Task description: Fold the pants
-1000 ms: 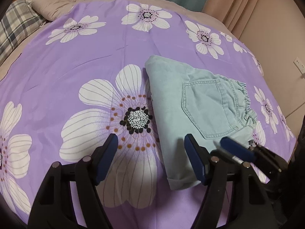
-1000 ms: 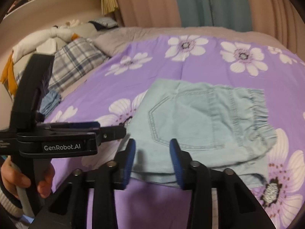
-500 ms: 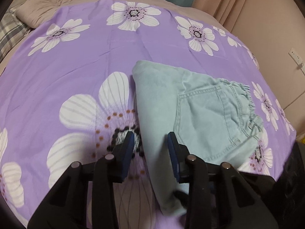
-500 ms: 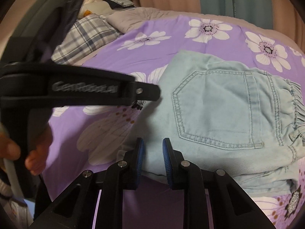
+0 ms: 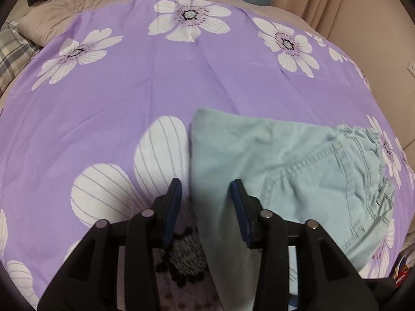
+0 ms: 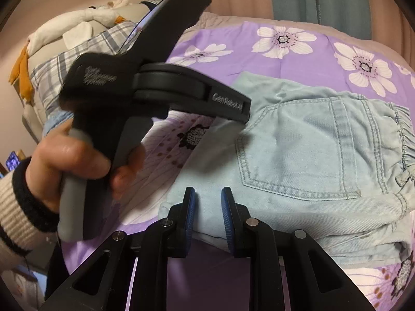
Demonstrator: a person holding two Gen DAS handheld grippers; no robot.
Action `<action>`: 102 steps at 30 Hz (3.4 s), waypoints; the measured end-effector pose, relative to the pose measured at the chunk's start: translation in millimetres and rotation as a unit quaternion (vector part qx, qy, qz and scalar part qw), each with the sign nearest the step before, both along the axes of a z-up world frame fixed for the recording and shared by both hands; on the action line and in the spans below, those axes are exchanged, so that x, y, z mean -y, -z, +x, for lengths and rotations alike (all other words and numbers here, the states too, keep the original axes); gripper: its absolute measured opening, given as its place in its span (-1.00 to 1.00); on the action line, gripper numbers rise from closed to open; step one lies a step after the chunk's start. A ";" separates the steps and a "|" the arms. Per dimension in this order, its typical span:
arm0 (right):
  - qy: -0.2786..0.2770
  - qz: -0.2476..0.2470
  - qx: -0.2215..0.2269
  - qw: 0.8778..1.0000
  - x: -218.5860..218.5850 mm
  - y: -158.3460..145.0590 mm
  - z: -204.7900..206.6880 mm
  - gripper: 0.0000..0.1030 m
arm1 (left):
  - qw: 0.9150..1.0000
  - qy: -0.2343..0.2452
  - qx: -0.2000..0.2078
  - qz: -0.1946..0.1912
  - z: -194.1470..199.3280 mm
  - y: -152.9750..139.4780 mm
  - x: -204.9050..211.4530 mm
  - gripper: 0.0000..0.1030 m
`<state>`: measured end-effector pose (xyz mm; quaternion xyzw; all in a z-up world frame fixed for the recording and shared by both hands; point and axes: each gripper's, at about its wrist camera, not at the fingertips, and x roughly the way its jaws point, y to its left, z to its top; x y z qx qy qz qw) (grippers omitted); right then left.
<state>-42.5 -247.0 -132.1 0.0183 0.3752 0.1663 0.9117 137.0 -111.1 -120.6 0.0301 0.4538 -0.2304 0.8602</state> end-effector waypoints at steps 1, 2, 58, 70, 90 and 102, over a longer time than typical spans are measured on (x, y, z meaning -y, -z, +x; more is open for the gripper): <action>0.000 0.000 0.000 1.000 0.0 -0.1 -0.1 -0.53 | 1.000 -0.007 0.000 0.003 2.5 -0.1 -1.5 -0.07; 0.001 0.000 -0.001 1.000 -0.1 -0.2 0.0 -0.53 | 1.000 -0.010 -0.003 0.002 2.8 0.0 -3.2 -0.06; 0.161 -0.015 -0.024 0.986 82.9 -16.1 -33.7 -0.51 | 0.999 0.015 -0.012 0.037 -137.9 -4.8 -12.8 -0.09; 0.174 0.002 -0.042 0.984 93.2 -12.5 -52.7 -0.31 | 1.000 -0.009 -0.020 0.008 -140.7 -10.2 -28.3 0.28; 0.265 0.314 -0.096 0.907 194.8 16.3 -69.5 0.45 | 0.966 -0.039 -0.171 -0.188 -108.2 1.9 -56.9 0.38; 0.259 0.347 -0.094 0.896 219.9 20.1 -42.2 0.48 | 0.970 -0.015 -0.167 -0.176 -77.1 3.0 -29.0 0.38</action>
